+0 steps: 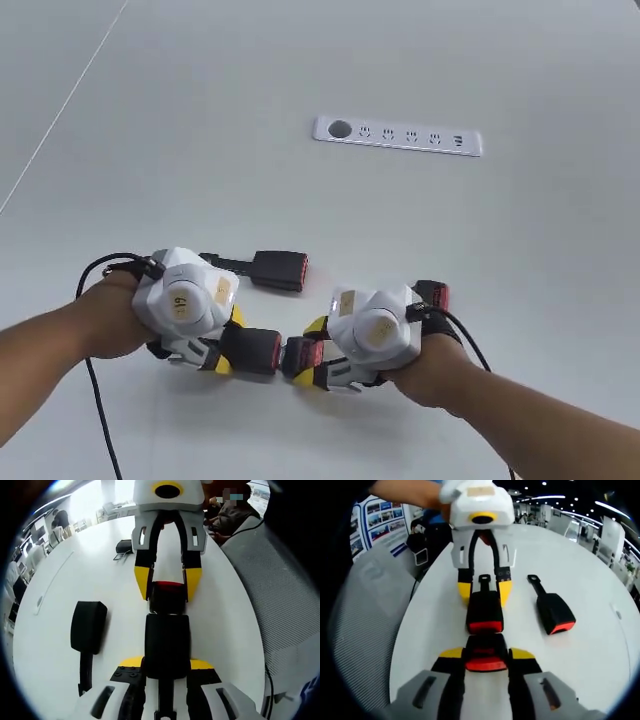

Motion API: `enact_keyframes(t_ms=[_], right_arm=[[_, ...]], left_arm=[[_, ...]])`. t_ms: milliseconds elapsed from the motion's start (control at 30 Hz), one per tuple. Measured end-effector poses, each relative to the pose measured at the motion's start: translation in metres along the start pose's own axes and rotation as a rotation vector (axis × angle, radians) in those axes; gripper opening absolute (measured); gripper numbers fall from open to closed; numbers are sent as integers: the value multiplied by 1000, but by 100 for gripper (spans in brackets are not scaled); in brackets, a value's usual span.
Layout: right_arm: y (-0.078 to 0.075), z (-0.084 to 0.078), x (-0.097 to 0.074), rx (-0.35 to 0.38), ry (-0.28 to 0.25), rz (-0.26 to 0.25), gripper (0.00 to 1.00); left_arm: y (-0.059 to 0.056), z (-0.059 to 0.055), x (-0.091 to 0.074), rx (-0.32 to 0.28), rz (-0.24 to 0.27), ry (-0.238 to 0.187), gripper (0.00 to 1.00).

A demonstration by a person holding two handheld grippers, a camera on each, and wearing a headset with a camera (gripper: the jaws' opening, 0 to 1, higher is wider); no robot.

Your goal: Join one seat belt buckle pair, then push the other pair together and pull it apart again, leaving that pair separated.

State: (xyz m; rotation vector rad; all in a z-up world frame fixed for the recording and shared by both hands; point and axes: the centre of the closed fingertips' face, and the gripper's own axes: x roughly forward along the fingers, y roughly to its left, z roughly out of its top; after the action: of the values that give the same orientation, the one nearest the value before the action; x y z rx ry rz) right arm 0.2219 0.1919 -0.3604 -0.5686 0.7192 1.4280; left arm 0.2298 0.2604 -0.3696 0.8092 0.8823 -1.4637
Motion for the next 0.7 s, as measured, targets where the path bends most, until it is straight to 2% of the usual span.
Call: enact_keyframes(t_ms=[267,700], right_arm=[[1,-1,0,-8,-19,-4,31],[2,-1,0,-8,-38,-13,30]], left_arm=[[-1,-1,0,-6,-5,-30,30],[-4,3,1,-8,-4,-54,30]])
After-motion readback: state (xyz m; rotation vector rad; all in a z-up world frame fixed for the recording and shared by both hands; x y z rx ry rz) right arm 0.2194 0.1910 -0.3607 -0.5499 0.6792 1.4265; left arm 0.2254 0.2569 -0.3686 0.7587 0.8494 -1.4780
